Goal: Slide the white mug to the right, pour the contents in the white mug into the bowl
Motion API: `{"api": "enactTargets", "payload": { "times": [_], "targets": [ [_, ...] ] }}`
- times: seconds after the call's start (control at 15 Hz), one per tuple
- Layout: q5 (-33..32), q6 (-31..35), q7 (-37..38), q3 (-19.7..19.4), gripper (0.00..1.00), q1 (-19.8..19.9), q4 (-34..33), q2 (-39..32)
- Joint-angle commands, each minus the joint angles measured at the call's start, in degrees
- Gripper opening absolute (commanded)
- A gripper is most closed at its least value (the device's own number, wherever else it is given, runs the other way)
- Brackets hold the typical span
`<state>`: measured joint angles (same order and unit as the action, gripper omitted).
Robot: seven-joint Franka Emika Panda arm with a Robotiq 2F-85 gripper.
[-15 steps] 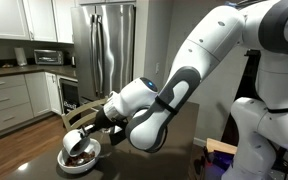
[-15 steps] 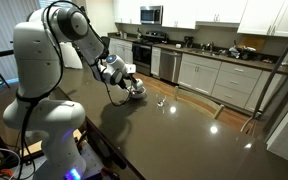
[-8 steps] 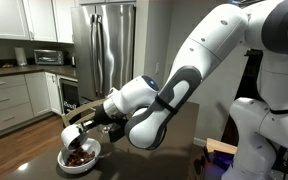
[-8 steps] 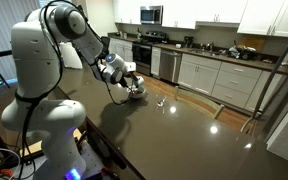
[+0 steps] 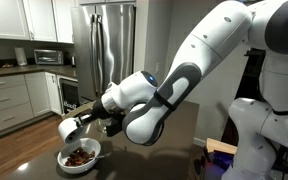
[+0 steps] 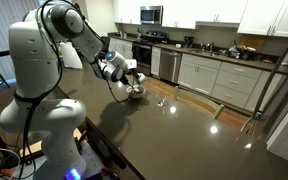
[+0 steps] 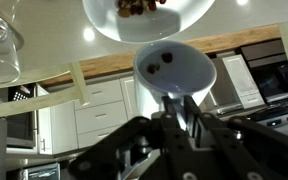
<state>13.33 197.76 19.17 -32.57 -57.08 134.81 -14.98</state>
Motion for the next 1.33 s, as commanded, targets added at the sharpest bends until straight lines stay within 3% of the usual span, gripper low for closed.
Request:
{"api": "enactTargets", "payload": {
  "times": [0.0,0.13,0.2,0.6,1.27],
  "targets": [
    [0.0,0.0,0.0,0.0,0.15,-0.02,0.19,-0.04],
    [0.0,0.0,0.0,0.0,0.15,-0.03,0.4,-0.07],
    [0.0,0.0,0.0,0.0,0.06,-0.03,0.41,-0.07],
    [0.63,1.33,-0.69,-0.85,0.06,-1.17,0.79,-1.12],
    [1.26,1.04,-1.48,-8.01,0.07,-8.68,-0.29,-2.05]
  ]
}}
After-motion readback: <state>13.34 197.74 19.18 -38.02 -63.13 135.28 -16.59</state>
